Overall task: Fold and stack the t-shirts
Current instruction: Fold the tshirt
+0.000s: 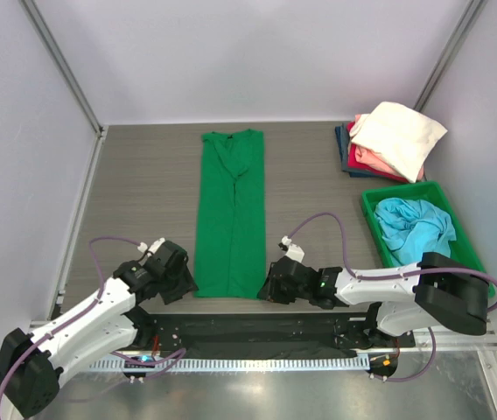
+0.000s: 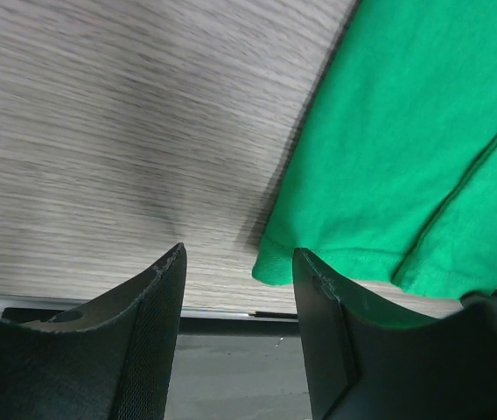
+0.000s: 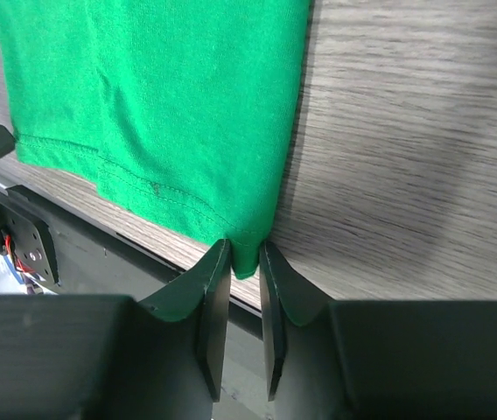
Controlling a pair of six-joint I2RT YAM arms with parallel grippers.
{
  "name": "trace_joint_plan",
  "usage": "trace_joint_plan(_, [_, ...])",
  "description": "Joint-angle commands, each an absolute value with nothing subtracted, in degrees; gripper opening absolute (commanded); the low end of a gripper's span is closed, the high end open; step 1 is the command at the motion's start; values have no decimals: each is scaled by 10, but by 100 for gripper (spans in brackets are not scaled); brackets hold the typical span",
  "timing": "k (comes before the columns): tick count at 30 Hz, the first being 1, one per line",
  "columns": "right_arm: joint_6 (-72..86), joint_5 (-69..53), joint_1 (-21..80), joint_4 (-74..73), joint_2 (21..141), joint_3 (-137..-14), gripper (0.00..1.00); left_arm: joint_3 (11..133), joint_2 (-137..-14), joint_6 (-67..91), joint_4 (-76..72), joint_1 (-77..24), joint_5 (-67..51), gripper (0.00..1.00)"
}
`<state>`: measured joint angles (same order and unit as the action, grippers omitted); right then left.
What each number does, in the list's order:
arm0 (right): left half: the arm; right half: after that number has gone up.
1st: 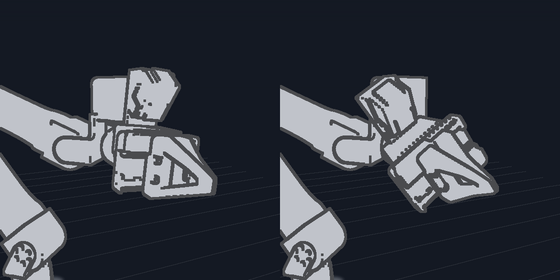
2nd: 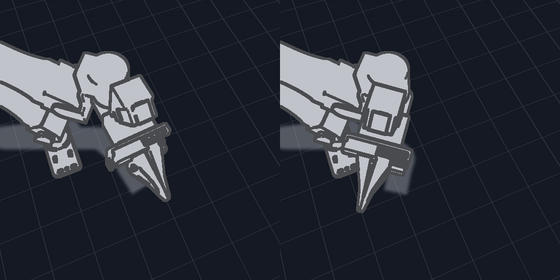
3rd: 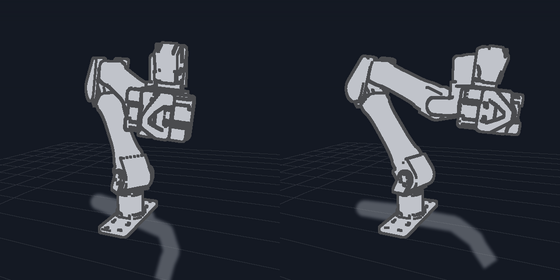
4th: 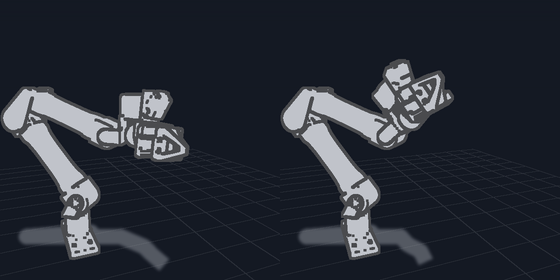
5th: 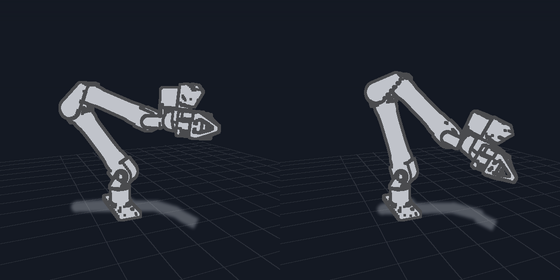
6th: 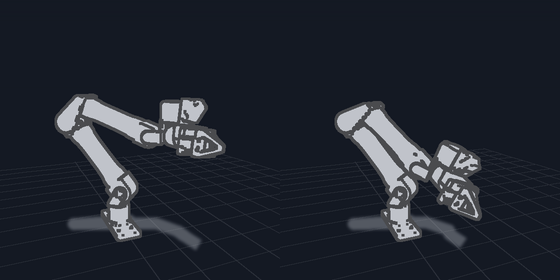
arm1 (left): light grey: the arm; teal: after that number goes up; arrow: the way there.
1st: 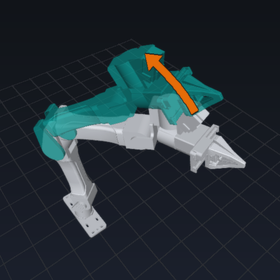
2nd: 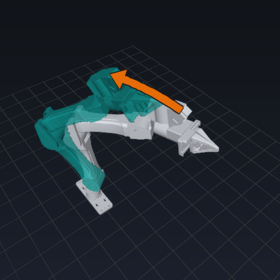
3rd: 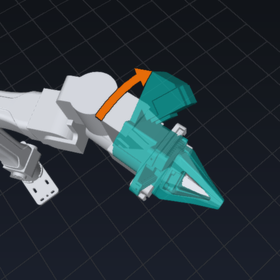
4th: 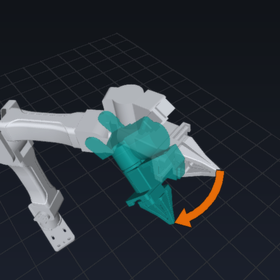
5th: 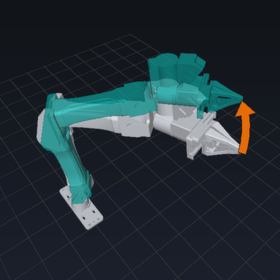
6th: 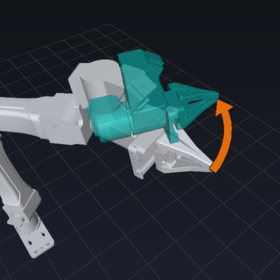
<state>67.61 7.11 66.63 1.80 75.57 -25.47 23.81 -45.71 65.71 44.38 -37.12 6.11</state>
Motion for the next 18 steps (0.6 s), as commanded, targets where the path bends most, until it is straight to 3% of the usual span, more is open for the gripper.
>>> trace_joint_plan(1, [670,84,668,21,768,-247,25,231,-454,673,398,-388,55,53])
trace_joint_plan(9, [668,83,663,21,760,-236,20,225,-495,693,369,-418,61,45])
trace_joint_plan(13, [665,82,662,21,757,-231,11,230,-504,702,367,-434,73,19])
trace_joint_plan(16, [663,81,662,16,747,-229,1,239,-495,702,369,-443,85,6])
trace_joint_plan(18, [661,80,662,-3,728,-226,1,250,-487,702,385,-450,88,2])
